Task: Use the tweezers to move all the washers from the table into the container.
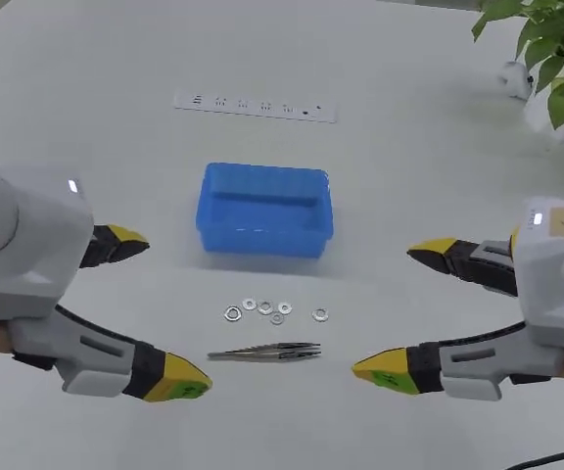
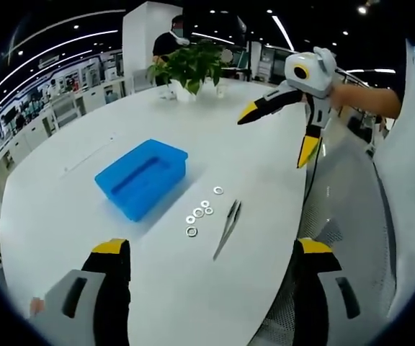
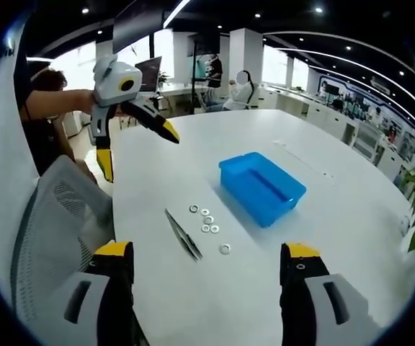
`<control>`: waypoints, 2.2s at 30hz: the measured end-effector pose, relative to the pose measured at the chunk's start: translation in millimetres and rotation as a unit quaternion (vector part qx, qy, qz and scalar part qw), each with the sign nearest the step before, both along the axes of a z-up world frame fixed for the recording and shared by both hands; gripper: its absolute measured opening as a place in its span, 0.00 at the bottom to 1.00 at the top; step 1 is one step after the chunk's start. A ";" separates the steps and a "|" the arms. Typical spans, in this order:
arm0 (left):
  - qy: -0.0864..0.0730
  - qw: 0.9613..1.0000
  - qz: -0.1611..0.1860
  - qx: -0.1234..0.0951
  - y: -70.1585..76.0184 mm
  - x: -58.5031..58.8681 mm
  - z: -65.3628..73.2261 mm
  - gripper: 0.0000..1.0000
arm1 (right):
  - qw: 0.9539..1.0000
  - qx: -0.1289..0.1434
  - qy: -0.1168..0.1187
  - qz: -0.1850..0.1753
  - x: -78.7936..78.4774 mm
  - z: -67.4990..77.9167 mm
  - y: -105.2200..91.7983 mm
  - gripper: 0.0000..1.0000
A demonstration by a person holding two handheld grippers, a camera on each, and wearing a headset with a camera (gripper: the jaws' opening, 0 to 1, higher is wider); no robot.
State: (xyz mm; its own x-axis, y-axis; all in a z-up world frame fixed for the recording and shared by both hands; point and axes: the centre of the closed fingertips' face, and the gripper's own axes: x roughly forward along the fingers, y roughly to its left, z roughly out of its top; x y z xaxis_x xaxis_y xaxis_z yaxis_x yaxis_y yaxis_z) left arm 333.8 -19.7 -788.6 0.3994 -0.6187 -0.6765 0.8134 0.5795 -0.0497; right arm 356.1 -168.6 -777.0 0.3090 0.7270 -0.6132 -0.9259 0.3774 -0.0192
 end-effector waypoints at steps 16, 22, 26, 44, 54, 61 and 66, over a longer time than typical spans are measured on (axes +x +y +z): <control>0.036 0.998 -0.043 0.018 -18.0 3.7 -38.8 0.80 | 0.999 -0.031 0.019 0.037 5.0 -28.8 20.1 0.60; 0.045 0.997 -0.051 0.020 -18.7 4.6 -51.0 0.75 | 0.997 -0.042 0.032 0.064 -0.2 -43.8 30.6 0.59; 0.051 0.997 -0.050 0.016 -18.1 5.3 -57.0 0.74 | 0.994 -0.052 0.038 0.090 -3.6 -55.6 39.1 0.54; 0.083 0.993 -0.080 0.037 -30.1 1.0 -89.0 0.56 | 0.977 -0.104 0.068 0.174 -8.0 -103.6 71.4 0.30; 0.085 0.988 -0.123 0.046 -38.6 -8.4 -96.2 0.45 | 0.958 -0.152 0.047 0.239 -11.3 -113.0 76.3 0.21; 0.075 0.988 -0.130 0.037 -43.6 -5.5 -92.5 0.37 | 0.941 -0.169 -0.007 0.292 -12.3 -114.6 78.4 0.11; 0.077 0.988 -0.127 0.035 -42.2 -1.9 -92.6 0.32 | 0.939 -0.165 -0.023 0.300 -15.1 -114.5 77.4 0.08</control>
